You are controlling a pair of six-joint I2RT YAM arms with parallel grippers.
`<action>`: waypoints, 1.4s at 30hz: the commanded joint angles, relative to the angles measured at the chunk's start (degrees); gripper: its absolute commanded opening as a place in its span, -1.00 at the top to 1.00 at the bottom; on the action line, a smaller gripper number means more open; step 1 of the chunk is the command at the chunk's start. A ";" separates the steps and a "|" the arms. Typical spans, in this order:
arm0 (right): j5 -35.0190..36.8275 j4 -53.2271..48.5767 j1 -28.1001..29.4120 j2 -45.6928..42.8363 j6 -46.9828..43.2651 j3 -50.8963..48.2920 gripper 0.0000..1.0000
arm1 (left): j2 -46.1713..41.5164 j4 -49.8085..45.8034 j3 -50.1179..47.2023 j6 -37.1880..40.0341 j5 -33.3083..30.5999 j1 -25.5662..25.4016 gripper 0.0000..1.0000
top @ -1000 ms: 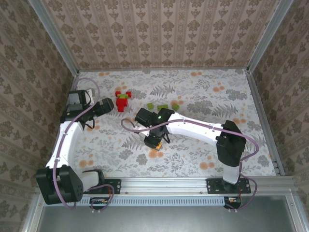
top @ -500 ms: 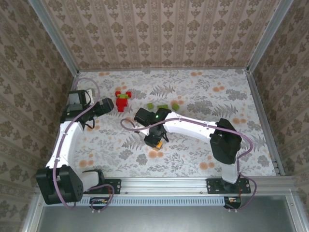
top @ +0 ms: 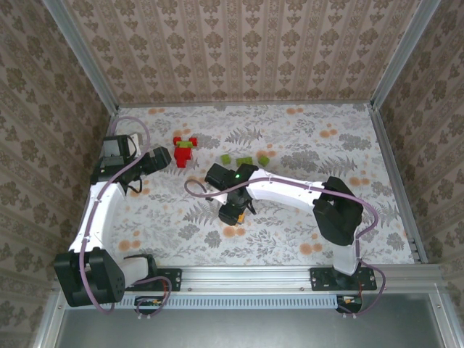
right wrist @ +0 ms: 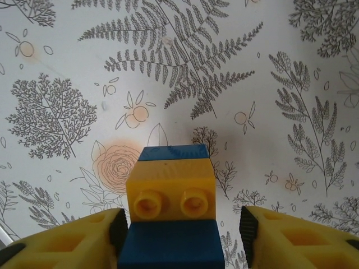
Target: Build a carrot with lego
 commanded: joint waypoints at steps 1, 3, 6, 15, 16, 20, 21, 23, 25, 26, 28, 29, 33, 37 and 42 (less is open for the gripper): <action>0.06 0.94 -0.31 -3.09 -0.10 -0.56 -0.28 | -0.60 -0.74 1.53 0.74 0.10 -0.25 -1.00; -0.14 0.99 -0.39 -4.20 -0.10 -0.23 -0.32 | -0.60 -0.83 1.57 0.72 0.10 -0.20 -1.00; -0.17 0.86 -0.89 -6.47 -0.19 0.97 -0.37 | -0.60 -0.79 1.57 0.73 0.12 -0.21 -1.00; 0.42 -0.57 -9.82 -7.02 -2.33 12.15 -0.49 | -0.69 -0.75 1.52 0.69 0.43 -0.27 -1.00; 1.33 -1.75 -11.48 -4.63 -3.59 15.08 -0.50 | -0.69 -0.63 1.57 0.63 0.56 -0.21 -1.00; 6.35 -4.43 -15.86 7.98 -15.10 26.56 -0.73 | -0.86 -0.53 1.51 0.57 0.91 -0.29 -1.00; 6.93 -5.60 -16.85 11.73 -17.30 29.87 -0.81 | -0.95 -0.54 1.48 0.54 1.00 -0.24 -1.00; 7.34 -10.94 -19.54 21.15 -20.83 41.71 -0.89 | -1.29 -0.53 1.38 0.59 0.80 -0.21 -1.00; 5.05 -17.99 -21.72 30.04 -22.78 54.67 -0.90 | -1.59 -0.62 1.39 0.58 0.73 -0.25 -1.00; 3.49 -20.63 -22.53 33.37 -24.02 60.23 -0.90 | -1.65 -0.63 1.40 0.55 0.67 -0.23 -1.00; 1.81 -22.10 -23.38 37.70 -26.49 64.35 -0.91 | -1.76 -0.73 1.50 0.59 0.56 -0.25 -1.00; 1.58 -21.47 -23.58 38.58 -27.65 63.85 -0.92 | -1.70 -0.71 1.47 0.61 0.47 -0.20 -1.00; 1.24 -19.73 -24.97 40.36 -30.58 61.41 -0.92 | -1.07 -0.57 1.63 0.57 0.65 -0.32 -1.00; -1.01 -20.49 -26.26 41.91 -31.71 61.02 -0.91 | -0.82 -0.62 1.75 0.60 0.23 -0.28 -1.00; -2.28 -21.55 -26.99 44.17 -33.13 60.73 -0.86 | -0.49 -0.88 1.87 0.72 -0.45 -0.27 -1.00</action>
